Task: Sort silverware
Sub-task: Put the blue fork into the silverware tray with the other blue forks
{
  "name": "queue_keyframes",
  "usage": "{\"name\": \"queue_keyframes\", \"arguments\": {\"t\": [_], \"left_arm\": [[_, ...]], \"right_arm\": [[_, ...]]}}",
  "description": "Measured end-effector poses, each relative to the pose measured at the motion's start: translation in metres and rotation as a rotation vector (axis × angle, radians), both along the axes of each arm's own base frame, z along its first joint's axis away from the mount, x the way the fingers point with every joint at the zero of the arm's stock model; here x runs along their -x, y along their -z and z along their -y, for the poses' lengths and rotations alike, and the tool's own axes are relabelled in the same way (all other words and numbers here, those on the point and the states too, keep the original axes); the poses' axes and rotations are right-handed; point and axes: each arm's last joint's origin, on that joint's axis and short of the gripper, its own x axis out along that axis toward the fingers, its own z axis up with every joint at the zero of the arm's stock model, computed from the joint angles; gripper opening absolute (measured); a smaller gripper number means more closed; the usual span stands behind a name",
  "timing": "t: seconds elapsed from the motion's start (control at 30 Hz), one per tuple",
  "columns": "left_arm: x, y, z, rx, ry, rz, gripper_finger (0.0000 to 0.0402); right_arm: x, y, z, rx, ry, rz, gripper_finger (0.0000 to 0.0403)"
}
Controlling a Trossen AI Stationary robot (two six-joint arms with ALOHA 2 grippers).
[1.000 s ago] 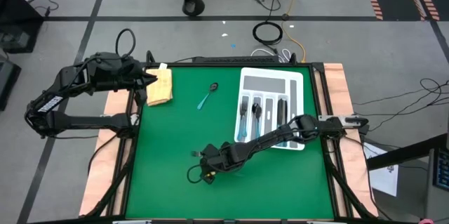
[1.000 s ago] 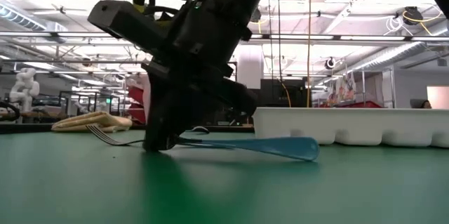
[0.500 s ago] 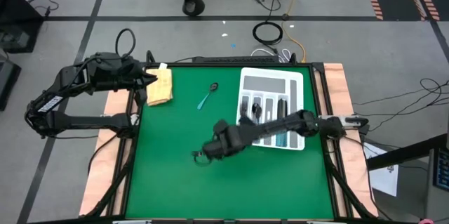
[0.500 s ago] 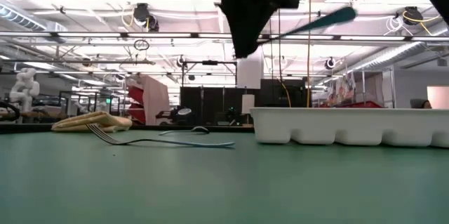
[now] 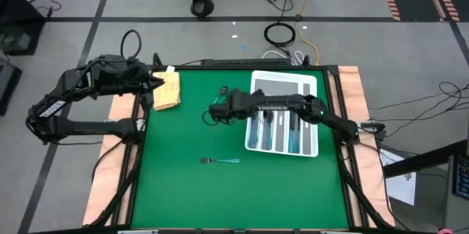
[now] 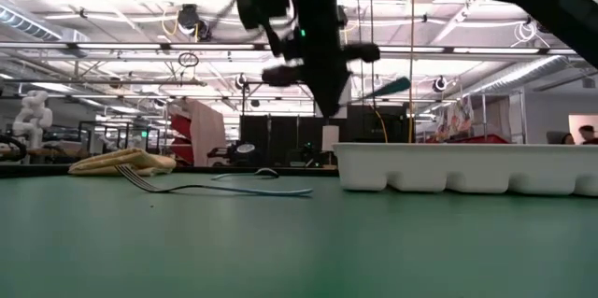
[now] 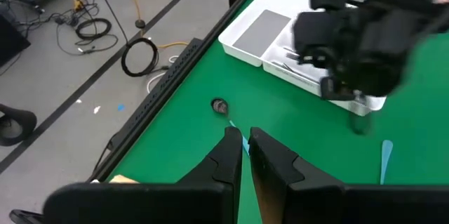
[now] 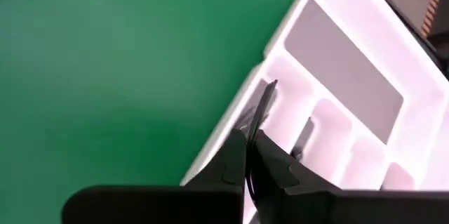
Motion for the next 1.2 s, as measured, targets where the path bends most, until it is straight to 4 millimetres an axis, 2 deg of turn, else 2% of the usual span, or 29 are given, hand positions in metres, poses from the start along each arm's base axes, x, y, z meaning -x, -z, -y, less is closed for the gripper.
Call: {"name": "queue_keyframes", "arguments": {"t": [0.17,0.27,0.47,0.9,1.0,1.2], "left_arm": [[0.001,0.001,0.0,0.003,0.0,-0.008,0.0035],[0.002,0.002,0.001,0.009,0.0,-0.026,0.0035],[0.002,0.003,0.001,0.009,0.004,-0.04,0.0035],[0.002,0.003,0.0,0.0,-0.007,-0.038,0.0035],[0.002,0.003,0.0,-0.001,-0.008,-0.038,0.0035],[0.002,0.003,0.0,0.0,-0.01,-0.036,0.0035]], "right_arm": [[0.009,0.021,0.017,-0.07,0.03,-0.095,0.0],[0.016,0.043,0.017,-0.106,0.047,-0.176,0.0],[0.024,0.06,0.011,-0.154,0.049,-0.25,0.0],[0.026,0.06,0.023,-0.162,0.056,-0.259,0.0],[0.021,0.062,0.026,-0.19,-0.004,-0.228,0.0002],[0.014,0.064,0.028,-0.225,-0.051,-0.165,0.0037]]}}
